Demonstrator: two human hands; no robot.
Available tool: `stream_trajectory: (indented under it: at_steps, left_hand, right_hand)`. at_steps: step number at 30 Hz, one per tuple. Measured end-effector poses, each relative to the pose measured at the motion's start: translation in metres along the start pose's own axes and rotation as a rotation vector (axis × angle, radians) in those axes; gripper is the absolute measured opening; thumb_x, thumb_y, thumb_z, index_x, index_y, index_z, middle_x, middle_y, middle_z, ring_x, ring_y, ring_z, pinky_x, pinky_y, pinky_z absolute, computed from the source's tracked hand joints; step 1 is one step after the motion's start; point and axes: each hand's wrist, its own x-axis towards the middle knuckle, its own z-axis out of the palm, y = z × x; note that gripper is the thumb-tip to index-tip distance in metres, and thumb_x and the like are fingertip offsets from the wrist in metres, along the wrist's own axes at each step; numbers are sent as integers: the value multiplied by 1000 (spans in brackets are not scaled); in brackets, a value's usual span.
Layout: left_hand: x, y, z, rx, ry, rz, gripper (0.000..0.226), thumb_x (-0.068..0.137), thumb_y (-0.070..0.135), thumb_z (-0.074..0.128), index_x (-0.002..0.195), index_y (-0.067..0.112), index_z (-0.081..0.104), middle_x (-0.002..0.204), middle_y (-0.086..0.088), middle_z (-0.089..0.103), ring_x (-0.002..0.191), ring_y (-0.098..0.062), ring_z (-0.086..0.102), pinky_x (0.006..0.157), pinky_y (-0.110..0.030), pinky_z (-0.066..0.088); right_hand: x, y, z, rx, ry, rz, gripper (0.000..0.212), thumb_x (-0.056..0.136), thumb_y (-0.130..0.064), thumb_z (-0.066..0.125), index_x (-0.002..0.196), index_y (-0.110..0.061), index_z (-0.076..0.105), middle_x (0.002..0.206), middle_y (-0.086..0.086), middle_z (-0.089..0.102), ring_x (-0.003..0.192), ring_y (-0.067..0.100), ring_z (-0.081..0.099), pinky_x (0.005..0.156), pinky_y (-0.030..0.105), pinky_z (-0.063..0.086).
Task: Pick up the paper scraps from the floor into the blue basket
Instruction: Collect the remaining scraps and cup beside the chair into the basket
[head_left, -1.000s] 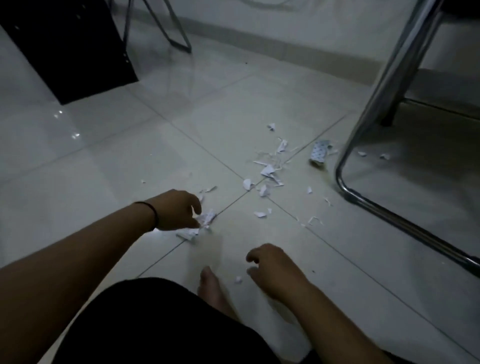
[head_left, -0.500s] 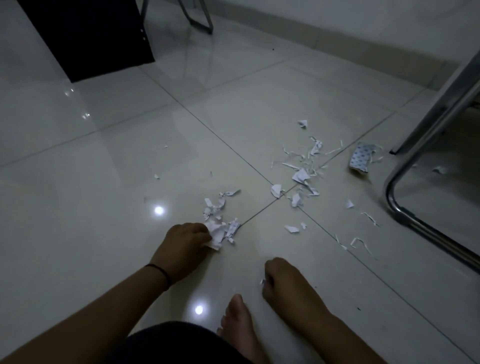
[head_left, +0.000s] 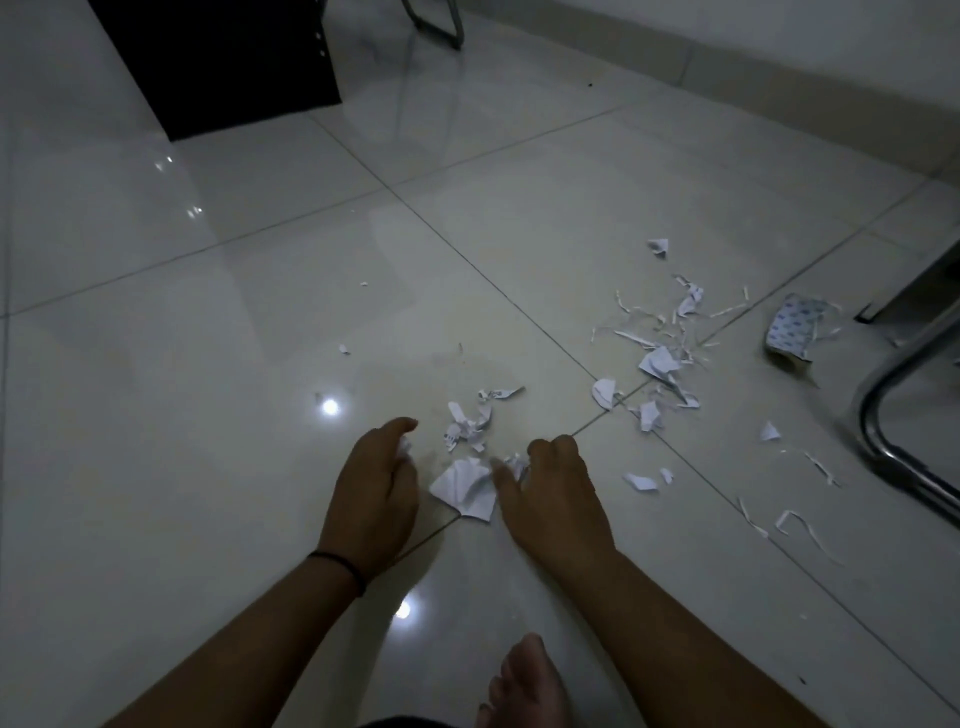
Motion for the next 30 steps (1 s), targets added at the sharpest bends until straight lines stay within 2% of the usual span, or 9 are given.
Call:
stream_trajectory:
  at_steps: [4, 8, 12, 15, 19, 22, 24, 27, 30]
  left_hand:
    - [25, -2, 12, 73, -88, -81, 39, 87, 37, 54, 120, 19, 48, 111, -7, 57, 102, -15, 56, 80, -20, 38]
    - [53, 3, 30, 202, -236, -91, 62, 80, 60, 54, 131, 26, 39, 119, -8, 51, 106, -22, 54, 85, -27, 42]
    - [74, 7, 49, 506, -360, 110, 75, 79, 70, 42, 141, 31, 24, 122, -11, 47, 97, -27, 59, 83, -36, 51]
    - [78, 4, 57, 651, -441, 264, 68, 84, 65, 40, 142, 32, 24, 118, -9, 45, 90, -25, 57, 77, -35, 50]
    - [71, 1, 64, 539, -425, 347, 32, 92, 44, 45, 109, 18, 53, 105, -6, 51, 77, -24, 56, 70, -35, 49]
    - [60, 4, 68, 480, -370, 343, 24, 97, 31, 40, 95, 10, 53, 97, -9, 54, 76, -28, 56, 69, -38, 47]
    - [56, 7, 65, 369, -330, 263, 19, 96, 26, 42, 85, 11, 47, 87, -10, 53, 74, -32, 55, 66, -36, 43]
    - [56, 21, 58, 228, -321, 160, 6, 92, 14, 46, 91, 12, 40, 85, -11, 56, 76, -33, 57, 67, -35, 45]
    - [65, 49, 58, 233, -372, 186, 20, 89, 5, 43, 107, 10, 48, 97, -9, 56, 85, -28, 56, 77, -34, 47]
  right_hand:
    - [1, -16, 14, -134, -13, 8, 72, 73, -79, 35, 104, -16, 49, 101, 3, 46, 95, 18, 46, 77, 30, 37]
    - [-5, -21, 24, -214, -44, -103, 41, 92, -49, 43, 104, -11, 55, 102, 7, 55, 93, 22, 53, 78, 32, 41]
    - [-15, -15, 21, -221, -8, -247, 22, 63, -24, 83, 68, -12, 65, 64, 4, 60, 54, 16, 58, 47, 25, 46]
    - [-20, -6, 19, -134, -70, -238, 19, 70, -22, 79, 71, -11, 63, 68, 5, 59, 59, 16, 57, 51, 21, 41]
    - [-23, 9, 13, 109, -13, -118, 17, 97, -28, 45, 81, -21, 44, 81, -6, 42, 70, 6, 41, 62, 13, 24]
    - [-27, 15, -4, 202, 16, -105, 9, 96, -18, 43, 99, -22, 50, 91, -7, 45, 79, 9, 48, 66, 12, 27]
    - [-27, 21, -20, 218, 29, -112, 27, 93, -12, 45, 118, -15, 56, 104, -3, 55, 95, 13, 55, 77, 13, 35]
    - [-30, 38, -48, 208, 84, -119, 29, 86, -7, 47, 107, -5, 66, 101, 9, 65, 95, 21, 60, 83, 20, 40]
    - [-36, 64, -75, 215, 185, -27, 21, 81, -18, 44, 73, -17, 63, 73, 2, 61, 71, 17, 56, 66, 28, 42]
